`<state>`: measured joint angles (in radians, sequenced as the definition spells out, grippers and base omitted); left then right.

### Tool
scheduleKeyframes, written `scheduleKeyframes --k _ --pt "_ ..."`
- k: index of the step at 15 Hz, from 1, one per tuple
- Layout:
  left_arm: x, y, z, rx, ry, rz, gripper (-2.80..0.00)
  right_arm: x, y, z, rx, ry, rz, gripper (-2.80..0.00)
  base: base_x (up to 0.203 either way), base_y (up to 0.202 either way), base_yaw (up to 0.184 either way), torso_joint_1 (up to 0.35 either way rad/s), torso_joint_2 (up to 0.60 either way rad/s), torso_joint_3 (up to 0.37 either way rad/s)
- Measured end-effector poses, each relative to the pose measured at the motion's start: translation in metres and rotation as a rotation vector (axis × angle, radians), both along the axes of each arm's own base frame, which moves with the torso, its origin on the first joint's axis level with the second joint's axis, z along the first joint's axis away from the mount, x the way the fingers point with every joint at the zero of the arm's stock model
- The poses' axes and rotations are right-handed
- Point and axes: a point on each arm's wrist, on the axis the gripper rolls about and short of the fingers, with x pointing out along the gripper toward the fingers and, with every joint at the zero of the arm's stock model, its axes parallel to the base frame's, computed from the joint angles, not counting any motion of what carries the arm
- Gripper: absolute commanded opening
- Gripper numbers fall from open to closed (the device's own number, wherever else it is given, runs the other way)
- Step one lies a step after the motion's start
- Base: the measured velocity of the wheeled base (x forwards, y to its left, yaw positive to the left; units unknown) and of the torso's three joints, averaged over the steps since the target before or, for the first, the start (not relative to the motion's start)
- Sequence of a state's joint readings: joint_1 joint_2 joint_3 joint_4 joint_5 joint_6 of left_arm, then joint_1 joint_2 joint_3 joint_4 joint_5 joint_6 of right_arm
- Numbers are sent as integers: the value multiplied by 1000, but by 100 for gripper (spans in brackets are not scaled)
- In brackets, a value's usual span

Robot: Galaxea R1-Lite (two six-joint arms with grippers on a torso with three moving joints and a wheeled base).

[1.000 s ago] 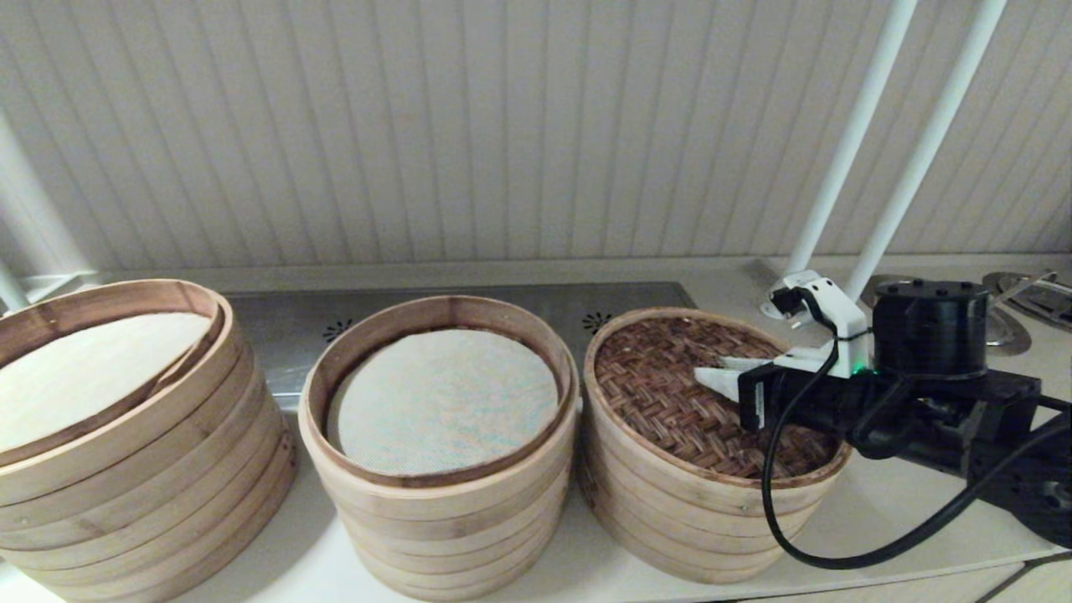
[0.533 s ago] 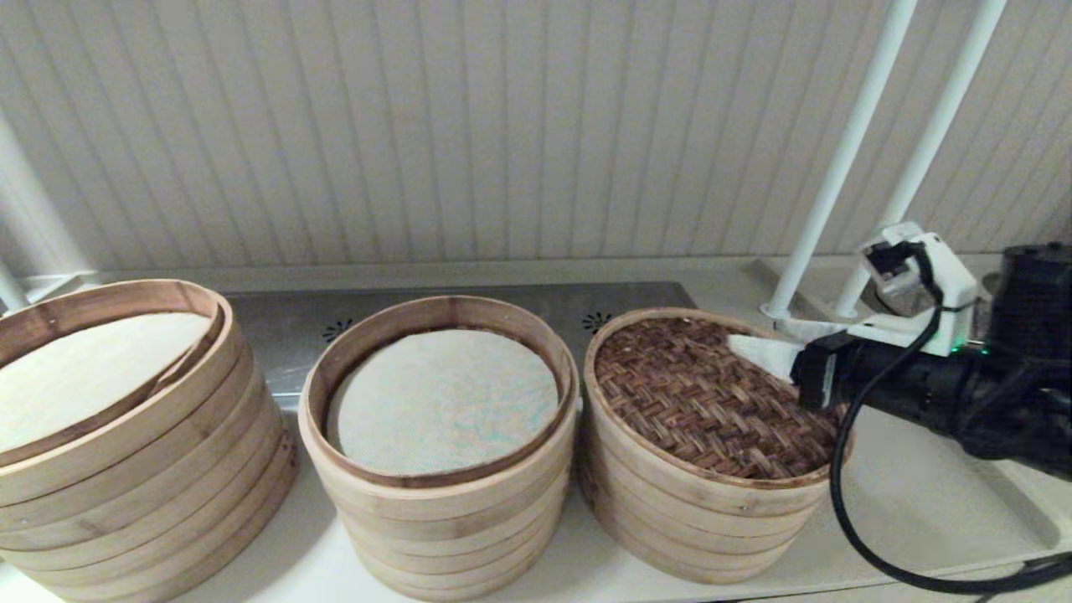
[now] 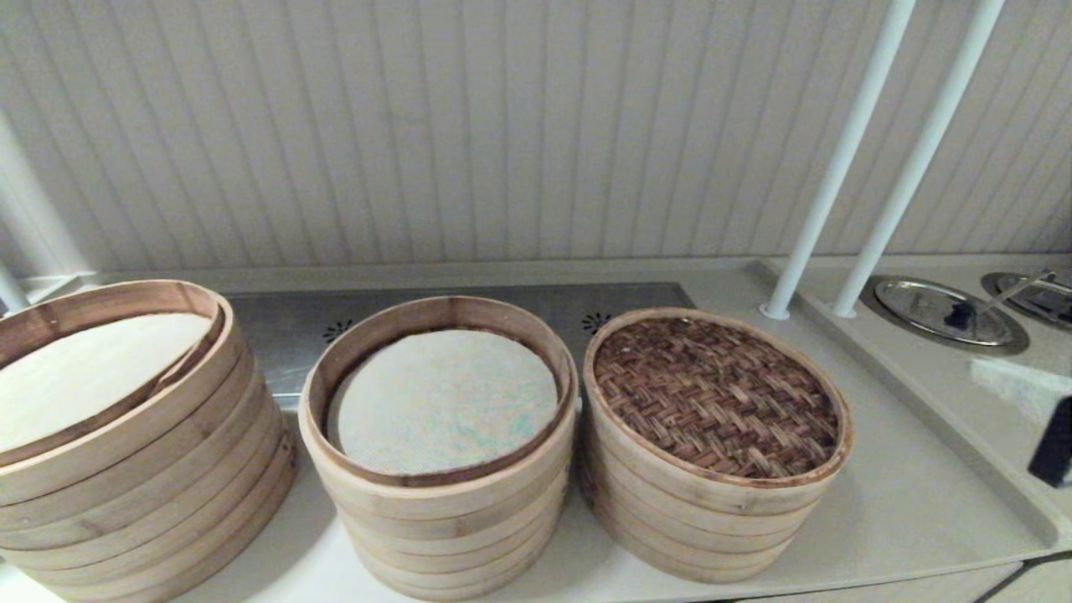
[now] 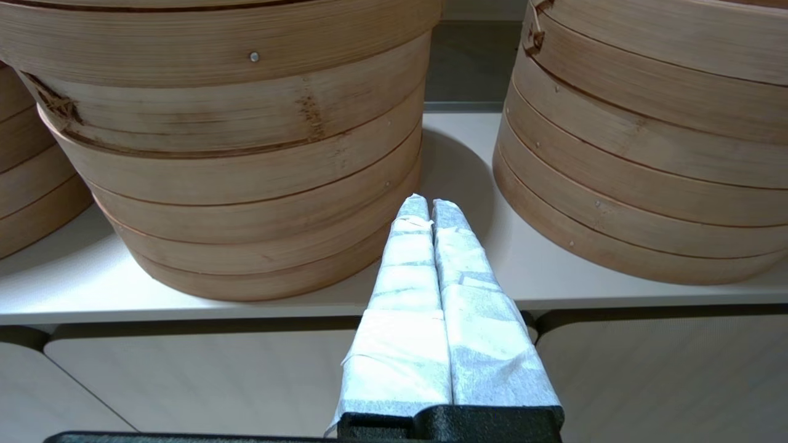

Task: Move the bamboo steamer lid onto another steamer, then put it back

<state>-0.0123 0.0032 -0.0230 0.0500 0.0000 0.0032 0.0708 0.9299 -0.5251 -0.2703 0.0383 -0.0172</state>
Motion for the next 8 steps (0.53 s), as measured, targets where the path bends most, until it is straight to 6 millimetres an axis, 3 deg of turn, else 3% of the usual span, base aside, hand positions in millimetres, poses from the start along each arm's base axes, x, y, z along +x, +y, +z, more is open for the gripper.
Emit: scheduleKeyframes --k 4,8 --pt "2 0 1 0 23 0 -280 -56 -8 -48 -9 117 -82 -280 0 0 0 0 0 0" --pt "1 0 0 1 12 0 -280 -88 -9 -97 0 143 -104 -280 0 0 0 0 0 0"
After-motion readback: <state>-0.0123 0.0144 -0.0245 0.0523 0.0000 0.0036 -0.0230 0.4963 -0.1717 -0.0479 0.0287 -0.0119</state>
